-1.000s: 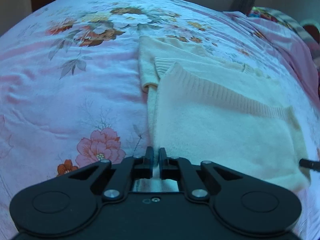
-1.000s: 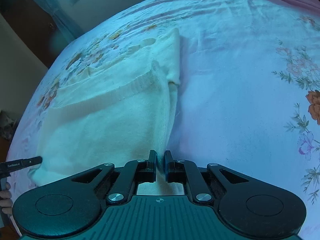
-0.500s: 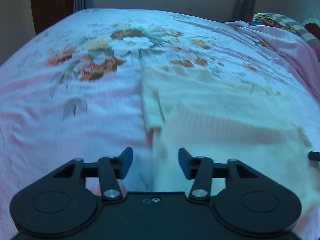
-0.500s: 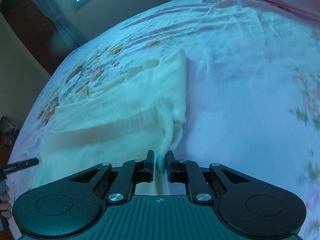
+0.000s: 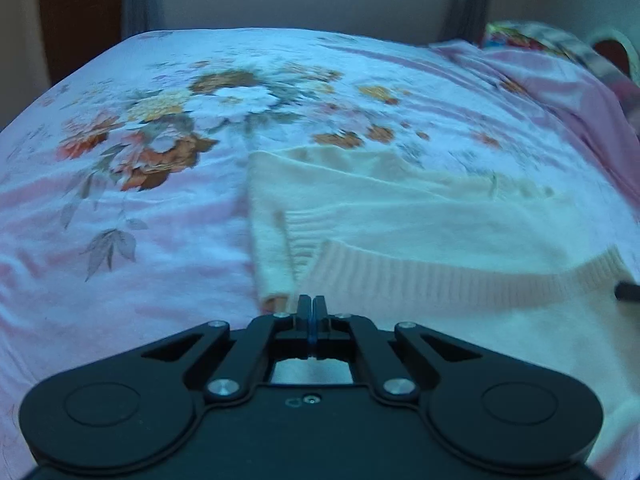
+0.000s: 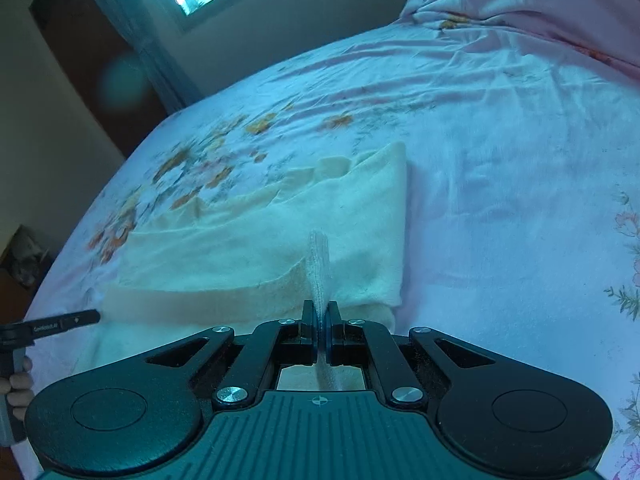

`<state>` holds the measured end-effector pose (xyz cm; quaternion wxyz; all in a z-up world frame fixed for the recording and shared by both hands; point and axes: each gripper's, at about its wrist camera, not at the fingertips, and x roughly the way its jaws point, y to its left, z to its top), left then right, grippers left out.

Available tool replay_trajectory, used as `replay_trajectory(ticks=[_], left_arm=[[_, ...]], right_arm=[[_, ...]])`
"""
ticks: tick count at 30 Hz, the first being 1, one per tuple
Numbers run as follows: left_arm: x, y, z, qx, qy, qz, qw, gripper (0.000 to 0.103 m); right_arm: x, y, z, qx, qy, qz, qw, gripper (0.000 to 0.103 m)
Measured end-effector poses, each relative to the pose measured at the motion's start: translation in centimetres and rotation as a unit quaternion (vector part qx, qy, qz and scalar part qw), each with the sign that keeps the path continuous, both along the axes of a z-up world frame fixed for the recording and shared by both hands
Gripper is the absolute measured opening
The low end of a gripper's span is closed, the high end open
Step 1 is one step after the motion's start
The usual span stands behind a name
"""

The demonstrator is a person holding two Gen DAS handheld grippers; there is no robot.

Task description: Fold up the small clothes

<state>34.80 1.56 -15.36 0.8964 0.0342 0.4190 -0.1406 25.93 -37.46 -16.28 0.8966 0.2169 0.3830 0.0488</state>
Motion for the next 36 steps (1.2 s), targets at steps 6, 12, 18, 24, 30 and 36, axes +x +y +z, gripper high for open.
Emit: replay_trajectory(ticks=[6,12,18,24,30,36], left_arm=[[1.9,-0.5,-0.8,0.012,0.004,0.003,0.9999,0.022],[2.1,-0.7,-2.0,0.025,0.017,-0.012,0.9995,0.011],[0.4,-0.4,-0.8,-0.018,0.012,-0.035,0.9991,0.001],[-0.2,-0.3,2.5,-0.056,-0.036,-0.017,0.9976,0.001],[2.3,-0.5,5.5,-0.085,-0.073,0.003,0.9937,0.001],[7.2,-1.5,5.3,-0.061,-0.089,0.047,0.993,0.001]], right_arm=[[1.2,-0.4,-1.2,0.022,0.015,-0.007,1.0,0.004],[2.0,-0.2,-1.9,0.015,0.03,0.0,0.999,0.004],[0.9,1.2,-0.3,0.02,0.002,0.027,0.999,0.003],[-0.1,1.6,3.1,0.015,-0.056,0.011,0.998,0.003],[1.3,0.1,6.6,0.025,-0.114,-0.019,0.993,0.003],[6.0,-2.1,6.1,0.019,-0.107,-0.057,0.992,0.003]])
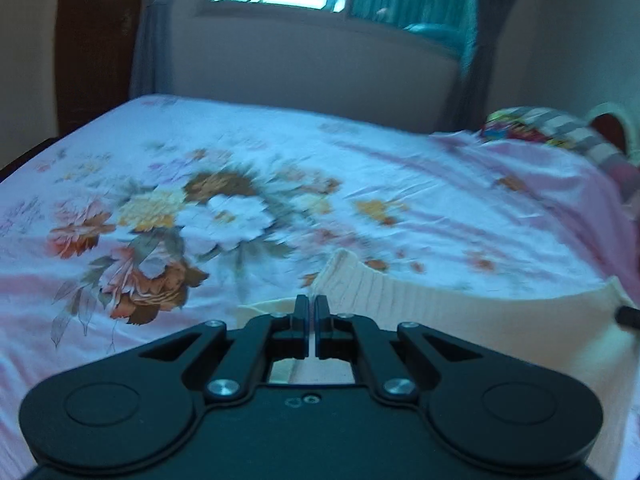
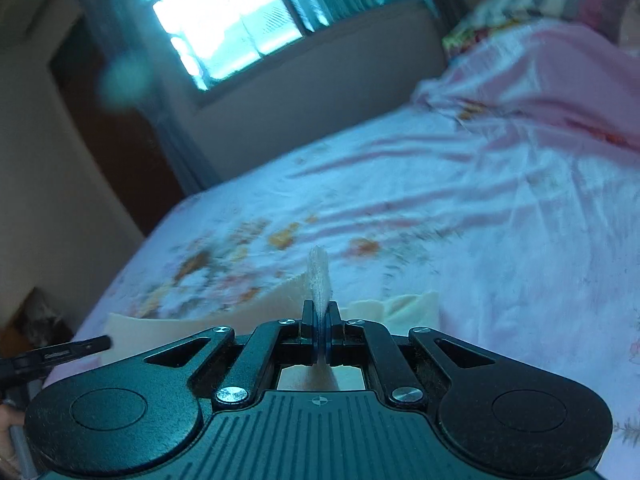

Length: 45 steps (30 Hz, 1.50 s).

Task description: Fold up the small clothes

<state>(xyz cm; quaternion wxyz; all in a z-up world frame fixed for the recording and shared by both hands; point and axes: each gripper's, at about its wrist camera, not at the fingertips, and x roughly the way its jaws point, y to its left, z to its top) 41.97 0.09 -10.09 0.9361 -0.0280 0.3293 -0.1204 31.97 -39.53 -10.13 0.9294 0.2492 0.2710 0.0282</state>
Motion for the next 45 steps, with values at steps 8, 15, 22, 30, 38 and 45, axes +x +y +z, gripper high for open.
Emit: replay_trajectory(ticks=[8,15,22,30,38,45], left_arm=[[2.6,-1.5,-6.5,0.105,0.063,0.033,0.992,0.023],[-3.6,-1.4,-4.2,0.108,0.026,-0.017,0.9936,0.049],[-6.8,-2.3,-8.3,0.134,0.068,-0.006,0.9887,0.062],[-10.3,-2.0,-7.8,0.117,0.08,-0.01,0.9899,0.071],[-12.4,-1.9,-7.0,0.126,0.074,-0.008,0.9892,0.071],[-13.3,-1.6,-7.2,0.127,0.084,0.006,0.9883,0.072]], right_arm=[[5.6,1.1,-7.3,-0.084,0.127,-0.024,0.988,0.003],[0.5,3.3,-3.8,-0.062,0.063,0.005,0.996,0.003],[-0.5,6.8,-8.7,-0.12,0.149,0.019,0.981,0.004],[-5.1,9.5,-8.2,-0.109,0.136,0.051,0.983,0.024],[-7.4,10.6,-6.3,-0.102,0.098,0.046,0.989,0.033],[-8.4,11.5,-8.0,-0.132,0.137,0.058,0.98,0.056]])
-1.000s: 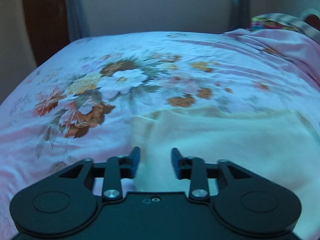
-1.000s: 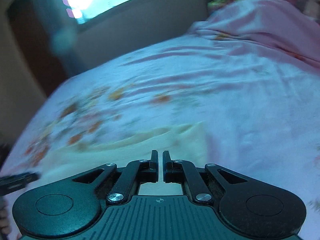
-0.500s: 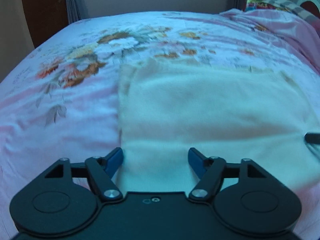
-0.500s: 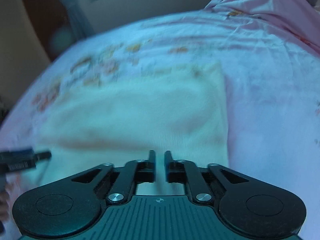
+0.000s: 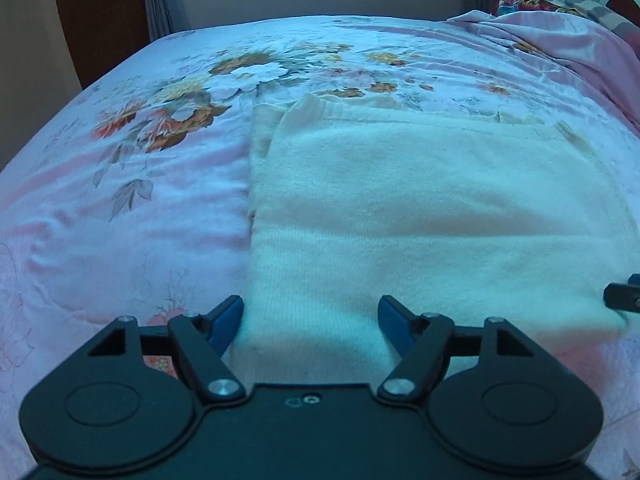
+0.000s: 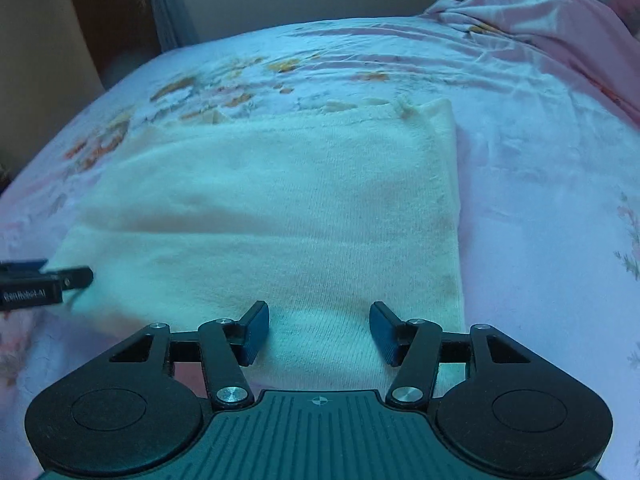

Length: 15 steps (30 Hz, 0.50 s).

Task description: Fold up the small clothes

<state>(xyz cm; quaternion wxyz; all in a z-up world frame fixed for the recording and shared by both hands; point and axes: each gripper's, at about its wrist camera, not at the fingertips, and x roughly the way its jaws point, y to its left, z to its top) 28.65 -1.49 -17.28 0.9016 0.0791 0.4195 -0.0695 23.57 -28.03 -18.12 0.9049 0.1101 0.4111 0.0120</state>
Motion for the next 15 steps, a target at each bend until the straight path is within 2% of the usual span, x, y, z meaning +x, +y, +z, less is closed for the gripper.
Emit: replay_trajectory(ticks=[4,6,7,12,15], left_arm=[[-0.5,0.0,1.0,0.01,-0.012,-0.008,0.9999,0.073],[-0.5,0.1,1.5,0.006,-0.013,-0.009,0.9999,0.079],[-0.5,0.2,1.7,0.006,-0.015,-0.007,0.9998,0.079],[-0.2,0.4,2.3,0.013,-0.02,-0.008,0.9997,0.081],[0.5,1.3,2.1,0.003,-0.006,0.006,1.0,0.082]], right_arm=[[-0.7,-1.2,1.4,0.019,-0.013,-0.01,1.0,0.058],[-0.9,-1.7,1.9,0.017,-0.017,-0.016,1.0,0.069],[-0.9,-2.0,2.1,0.019,-0.017,-0.019,1.0,0.07],[-0.8,-4.0,2.4,0.028,-0.012,-0.043,0.999,0.07],[-0.5,-5.6,1.8,0.05,0.002,-0.062,0.997,0.07]])
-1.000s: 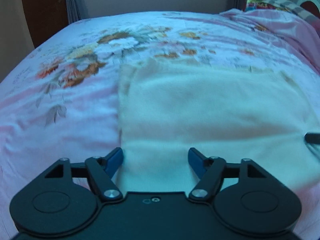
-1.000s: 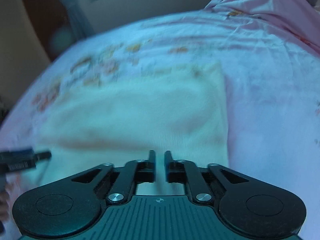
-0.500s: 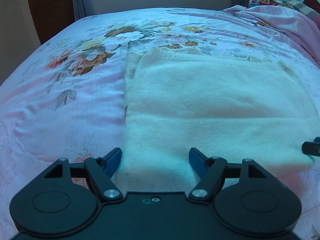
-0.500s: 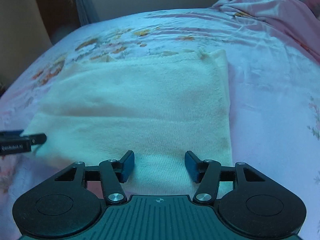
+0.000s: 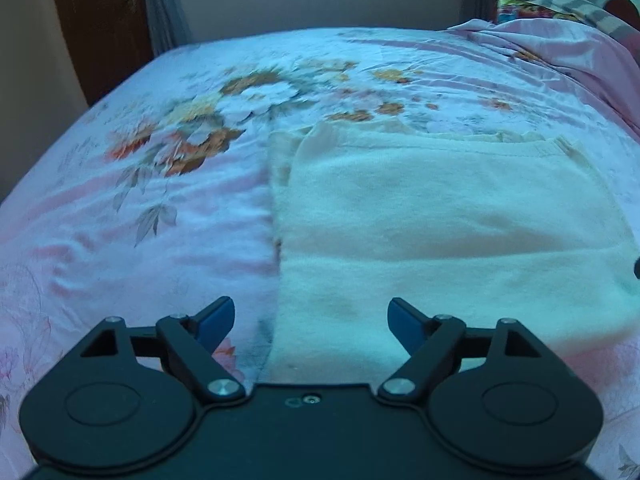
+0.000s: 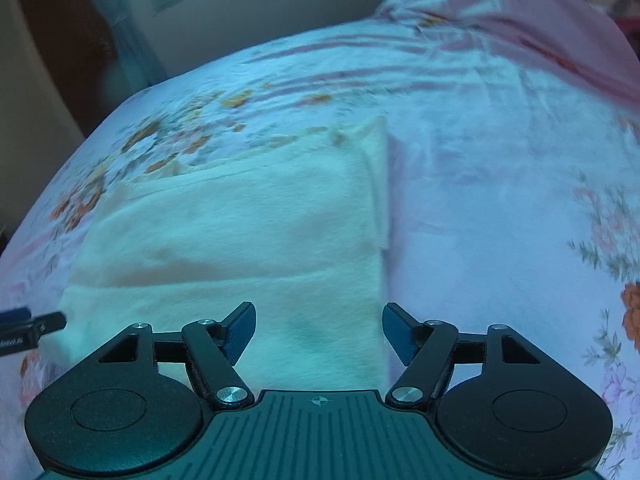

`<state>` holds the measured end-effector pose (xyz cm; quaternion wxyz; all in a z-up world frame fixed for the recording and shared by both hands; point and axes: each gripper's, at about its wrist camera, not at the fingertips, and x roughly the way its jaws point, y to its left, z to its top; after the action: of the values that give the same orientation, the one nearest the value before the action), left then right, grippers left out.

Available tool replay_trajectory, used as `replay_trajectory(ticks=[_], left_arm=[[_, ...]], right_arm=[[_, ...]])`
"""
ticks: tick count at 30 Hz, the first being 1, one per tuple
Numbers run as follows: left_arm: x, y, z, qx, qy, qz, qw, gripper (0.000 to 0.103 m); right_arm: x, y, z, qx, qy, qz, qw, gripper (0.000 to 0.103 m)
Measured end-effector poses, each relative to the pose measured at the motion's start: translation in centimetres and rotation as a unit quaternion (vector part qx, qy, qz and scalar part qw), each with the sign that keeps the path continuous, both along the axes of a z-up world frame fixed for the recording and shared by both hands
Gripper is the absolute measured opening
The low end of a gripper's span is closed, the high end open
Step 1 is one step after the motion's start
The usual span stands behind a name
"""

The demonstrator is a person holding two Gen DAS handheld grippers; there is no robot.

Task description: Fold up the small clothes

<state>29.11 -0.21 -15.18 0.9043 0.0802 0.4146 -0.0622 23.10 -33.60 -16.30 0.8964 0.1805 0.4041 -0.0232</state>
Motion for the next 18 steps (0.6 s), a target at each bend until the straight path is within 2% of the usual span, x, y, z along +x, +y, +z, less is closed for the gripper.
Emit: replay_trajectory(ticks=[5,9,11,13,15,18], left_arm=[[1.3,3.0,-0.6,-0.065,0.029,0.023,0.9972,0.079],[2.9,4.5,-1.8,-0.103,0.067,0.022,0.9922,0.056],[3.4,5.2,-2.5,-0.142,0.081,0.024,0.9863,0.055],[3.9,5.4,-2.9,-0.16,0.086,0.024,0.9832,0.059],[4.3,5.5,-3.1,-0.173,0.089,0.02,0.9807,0.067],[4.9,5.1,-3.4,-0.172,0.09,0.016,0.9808,0.066]], right_arm=[[0.2,-1.5,-1.0,0.026,0.017,-0.011,0.999,0.07],[0.6,-2.6,-1.7,0.049,0.021,-0.021,0.998,0.07],[1.1,-2.7,-1.8,0.053,0.022,-0.016,0.998,0.07],[1.8,-2.7,-1.9,0.057,0.025,-0.011,0.998,0.069],[2.4,-2.8,-2.2,0.066,0.023,-0.007,0.998,0.069],[3.2,-2.7,-2.5,0.076,0.019,-0.008,0.997,0.069]])
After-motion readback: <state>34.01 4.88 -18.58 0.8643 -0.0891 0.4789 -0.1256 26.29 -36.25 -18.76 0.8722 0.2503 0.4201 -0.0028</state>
